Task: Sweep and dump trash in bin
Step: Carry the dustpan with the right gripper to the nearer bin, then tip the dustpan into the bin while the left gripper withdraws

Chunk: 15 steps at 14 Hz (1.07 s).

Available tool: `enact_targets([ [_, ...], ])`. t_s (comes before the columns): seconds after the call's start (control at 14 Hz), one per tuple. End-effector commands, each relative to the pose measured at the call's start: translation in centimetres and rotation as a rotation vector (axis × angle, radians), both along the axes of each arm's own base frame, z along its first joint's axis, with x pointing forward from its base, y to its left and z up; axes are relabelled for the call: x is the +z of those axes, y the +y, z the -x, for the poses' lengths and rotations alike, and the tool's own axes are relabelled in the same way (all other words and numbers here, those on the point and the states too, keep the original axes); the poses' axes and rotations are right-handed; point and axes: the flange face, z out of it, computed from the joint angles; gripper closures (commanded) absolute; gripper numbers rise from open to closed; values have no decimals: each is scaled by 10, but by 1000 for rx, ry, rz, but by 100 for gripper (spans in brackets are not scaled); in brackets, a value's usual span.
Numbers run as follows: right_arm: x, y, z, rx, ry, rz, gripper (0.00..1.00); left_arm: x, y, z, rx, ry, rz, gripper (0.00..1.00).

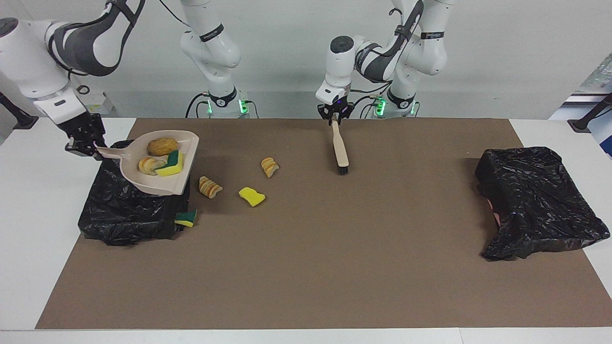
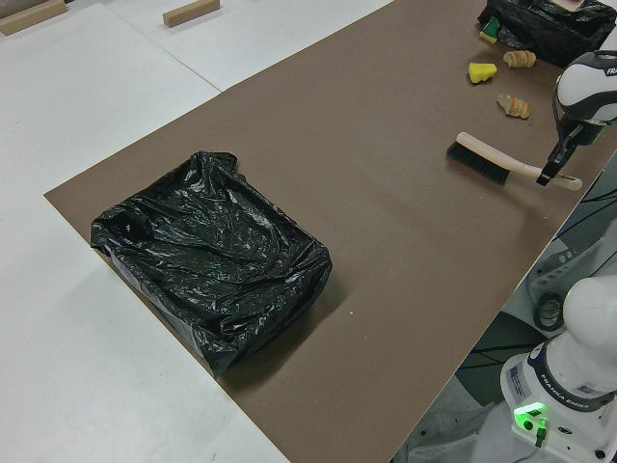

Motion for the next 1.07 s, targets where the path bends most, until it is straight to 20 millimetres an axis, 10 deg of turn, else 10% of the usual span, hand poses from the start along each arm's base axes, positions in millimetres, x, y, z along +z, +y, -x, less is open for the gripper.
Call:
enact_targets([
  [0.0, 9, -3, 5, 55, 13, 135, 100, 11, 0, -11, 14, -15, 13, 0],
  [0.43, 3, -2, 7, 92, 46, 370, 100, 74, 44, -107, -10, -13, 26, 0],
  [1.0, -4, 86, 2, 76, 53, 691, 100, 163, 162, -245, -176, 5, 42, 0],
])
